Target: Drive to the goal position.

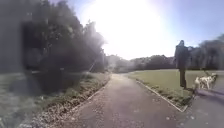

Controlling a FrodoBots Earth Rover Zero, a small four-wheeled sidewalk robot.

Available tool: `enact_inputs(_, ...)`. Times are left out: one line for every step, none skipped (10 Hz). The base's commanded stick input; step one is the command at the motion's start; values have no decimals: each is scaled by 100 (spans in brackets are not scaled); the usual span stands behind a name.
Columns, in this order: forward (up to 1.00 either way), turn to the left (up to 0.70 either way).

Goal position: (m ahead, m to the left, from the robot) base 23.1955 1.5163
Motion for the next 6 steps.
enact_inputs(0, 0)
enact_inputs(0, 0)
enact_inputs(0, 0)
enact_inputs(20, 0)
enact_inputs(50, 0)
enact_inputs(50, 0)
